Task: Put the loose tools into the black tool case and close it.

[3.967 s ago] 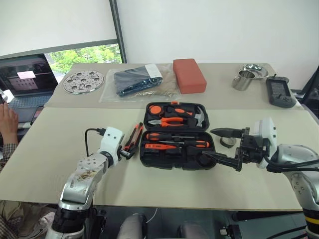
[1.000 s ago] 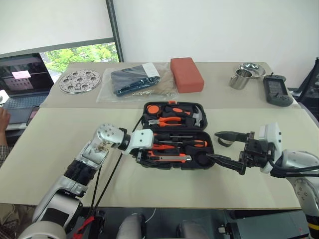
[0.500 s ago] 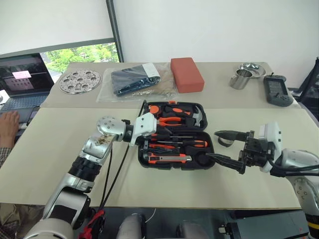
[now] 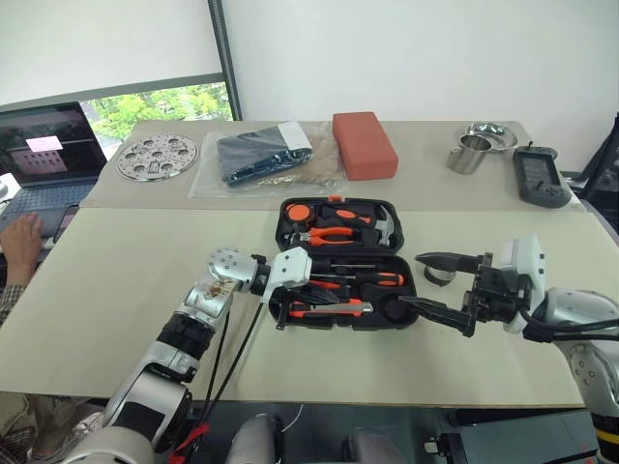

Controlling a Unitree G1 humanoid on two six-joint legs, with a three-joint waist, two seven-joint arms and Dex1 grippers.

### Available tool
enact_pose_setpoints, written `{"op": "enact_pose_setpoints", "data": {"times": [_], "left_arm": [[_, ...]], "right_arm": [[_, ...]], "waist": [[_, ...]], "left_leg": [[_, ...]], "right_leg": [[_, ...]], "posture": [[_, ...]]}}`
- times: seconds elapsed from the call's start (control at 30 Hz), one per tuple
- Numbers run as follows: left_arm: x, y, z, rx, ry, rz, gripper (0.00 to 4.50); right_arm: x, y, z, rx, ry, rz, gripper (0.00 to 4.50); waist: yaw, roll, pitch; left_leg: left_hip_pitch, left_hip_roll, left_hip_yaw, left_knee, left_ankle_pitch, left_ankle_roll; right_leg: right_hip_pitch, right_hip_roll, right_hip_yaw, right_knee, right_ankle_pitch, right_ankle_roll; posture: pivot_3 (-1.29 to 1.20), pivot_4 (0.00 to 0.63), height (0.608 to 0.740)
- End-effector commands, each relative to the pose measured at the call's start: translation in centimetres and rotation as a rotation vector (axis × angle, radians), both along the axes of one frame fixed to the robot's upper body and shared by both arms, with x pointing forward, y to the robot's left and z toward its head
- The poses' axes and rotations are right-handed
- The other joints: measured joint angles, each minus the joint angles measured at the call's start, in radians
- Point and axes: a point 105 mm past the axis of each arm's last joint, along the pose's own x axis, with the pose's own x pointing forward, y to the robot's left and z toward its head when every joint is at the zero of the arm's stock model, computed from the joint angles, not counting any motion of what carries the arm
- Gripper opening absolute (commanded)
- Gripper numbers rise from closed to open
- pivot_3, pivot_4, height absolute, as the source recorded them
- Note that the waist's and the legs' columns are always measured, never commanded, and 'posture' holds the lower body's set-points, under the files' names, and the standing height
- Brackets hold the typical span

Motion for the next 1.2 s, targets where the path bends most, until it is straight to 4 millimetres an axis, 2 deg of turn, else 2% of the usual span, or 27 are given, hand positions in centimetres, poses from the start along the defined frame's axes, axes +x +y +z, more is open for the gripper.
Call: {"op": "enact_pose_setpoints", "data": {"times": [0.03,0.27,0.47,0.73,0.77,0.93,1.0,1.03,1.1,1.2], "left_arm": [[0.5,0.1,-0.1,0.031,-0.030,-0.019,0.04],[0.6,1.1,-2.6,0.199,-0.029,-0.071,0.04],[0.4,1.1,-4.3,0.269,-0.038,-0.109,0.04],[-0.1,0.5,-5.3,0.285,-0.077,-0.147,0.04],[0.0,0.3,-5.0,0.261,-0.079,-0.137,0.04],[1.8,-1.1,-0.5,0.046,-0.094,-0.020,0.04],[2.1,-1.3,0.6,-0.010,-0.072,0.013,0.04],[2.1,-1.1,2.0,-0.059,-0.056,0.030,0.42],[1.8,-0.4,4.4,-0.136,-0.024,0.050,0.65],[0.9,0.7,7.1,-0.184,-0.001,0.071,1.69]], "right_arm": [[-0.2,0.0,1.0,-0.008,-0.053,0.005,4.50],[-0.3,0.0,0.9,-0.008,-0.053,0.005,4.50],[-0.5,-0.1,0.7,-0.015,-0.043,0.002,4.50],[-0.6,-0.4,0.6,-0.027,-0.041,-0.007,4.50],[-0.5,-0.4,0.6,-0.029,-0.040,-0.009,4.50],[0.3,-1.3,-0.2,-0.090,-0.013,-0.076,4.50],[0.6,-1.6,-0.3,-0.106,-0.010,-0.102,4.50],[1.1,-2.0,-0.8,-0.148,0.003,-0.134,4.50],[1.9,-3.0,-1.7,-0.244,0.036,-0.192,4.50],[3.4,-4.4,-2.4,-0.354,0.096,-0.257,4.50]], "waist": [[0.000,0.000,0.000],[-0.001,0.000,0.000],[-0.002,0.000,-0.001],[-0.001,0.000,-0.004],[0.000,0.000,-0.004],[0.005,0.000,-0.004],[0.004,0.000,-0.004],[0.003,0.000,-0.004],[-0.002,0.001,-0.003],[-0.018,0.003,0.000]], "left_leg": [[0.000,0.000,0.000,0.000,0.000,0.000],[0.001,0.000,0.000,0.000,0.000,0.000],[0.001,0.000,0.000,0.002,0.000,0.000],[0.001,0.001,-0.001,0.004,0.000,0.000],[0.001,0.001,-0.001,0.004,0.000,0.001],[-0.001,0.000,-0.001,0.006,-0.001,0.001],[-0.002,0.000,-0.002,0.006,-0.001,0.002],[-0.003,0.000,-0.002,0.007,-0.001,0.002],[-0.004,0.000,-0.002,0.007,-0.001,0.002],[-0.004,0.002,-0.002,0.007,0.000,0.000]], "right_leg": [[0.000,0.000,0.000,0.000,0.000,0.000],[0.000,0.001,0.000,0.001,0.000,0.000],[0.001,0.001,0.000,0.002,0.000,0.000],[0.001,0.001,0.000,0.003,0.000,0.000],[0.002,0.001,0.000,0.003,0.000,0.000],[0.001,0.000,0.000,0.003,0.000,0.000],[0.001,0.000,0.000,0.004,0.000,0.000],[0.000,0.000,0.000,0.005,0.000,0.000],[-0.002,0.001,0.000,0.006,0.000,0.000],[-0.004,0.003,0.001,0.008,0.000,0.000]], "posture": [[0.00,0.150,0.740],[0.00,0.150,0.740],[0.00,0.150,0.740],[0.00,0.150,0.740],[0.00,0.150,0.740],[0.00,0.150,0.740],[0.00,0.150,0.740],[0.00,0.150,0.740],[0.00,0.150,0.740],[0.00,0.150,0.740]]}}
